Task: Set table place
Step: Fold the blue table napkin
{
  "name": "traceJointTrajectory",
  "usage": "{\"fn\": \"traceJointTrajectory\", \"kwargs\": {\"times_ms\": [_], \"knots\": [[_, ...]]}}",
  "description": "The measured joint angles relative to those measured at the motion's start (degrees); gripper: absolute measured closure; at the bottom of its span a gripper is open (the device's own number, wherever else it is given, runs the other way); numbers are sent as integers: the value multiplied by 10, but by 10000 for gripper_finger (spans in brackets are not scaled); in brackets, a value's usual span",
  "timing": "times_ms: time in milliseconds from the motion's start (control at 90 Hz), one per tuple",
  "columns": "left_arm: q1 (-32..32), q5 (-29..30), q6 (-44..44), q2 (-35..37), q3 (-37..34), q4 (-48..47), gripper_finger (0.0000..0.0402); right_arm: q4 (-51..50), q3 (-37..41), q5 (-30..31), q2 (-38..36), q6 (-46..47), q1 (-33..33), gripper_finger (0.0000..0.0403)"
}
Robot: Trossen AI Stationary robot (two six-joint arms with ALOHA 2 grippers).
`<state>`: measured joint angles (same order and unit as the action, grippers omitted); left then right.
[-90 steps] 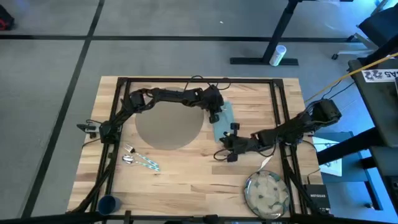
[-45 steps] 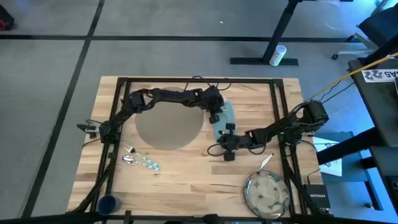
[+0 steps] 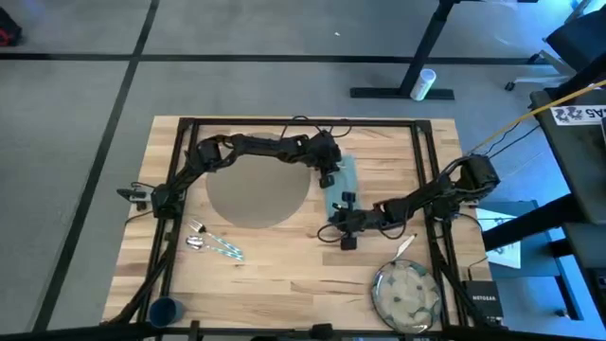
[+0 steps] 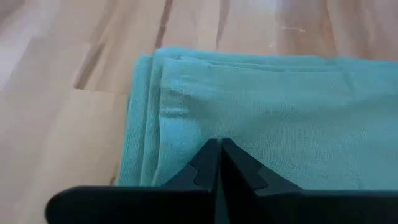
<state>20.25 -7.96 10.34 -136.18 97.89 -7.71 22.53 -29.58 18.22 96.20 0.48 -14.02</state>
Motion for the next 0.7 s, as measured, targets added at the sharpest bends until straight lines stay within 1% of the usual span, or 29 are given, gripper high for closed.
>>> {"fn": "traceJointTrajectory", "kwargs": {"times_ms": [111, 344, 544, 700], "knots": [[-2, 3, -14, 0, 0, 4, 402, 12, 0, 0, 0, -9, 0, 403], [-12, 10, -12, 5, 1, 2, 402, 15, -8, 2, 0, -10, 0, 403], [-10, 28, -7, 40, 0, -20, 402, 17, -25, 2, -1, -37, 0, 403], [-6, 29, -7, 56, -1, -45, 402, 16, -27, 2, -1, -61, -3, 403]]}}
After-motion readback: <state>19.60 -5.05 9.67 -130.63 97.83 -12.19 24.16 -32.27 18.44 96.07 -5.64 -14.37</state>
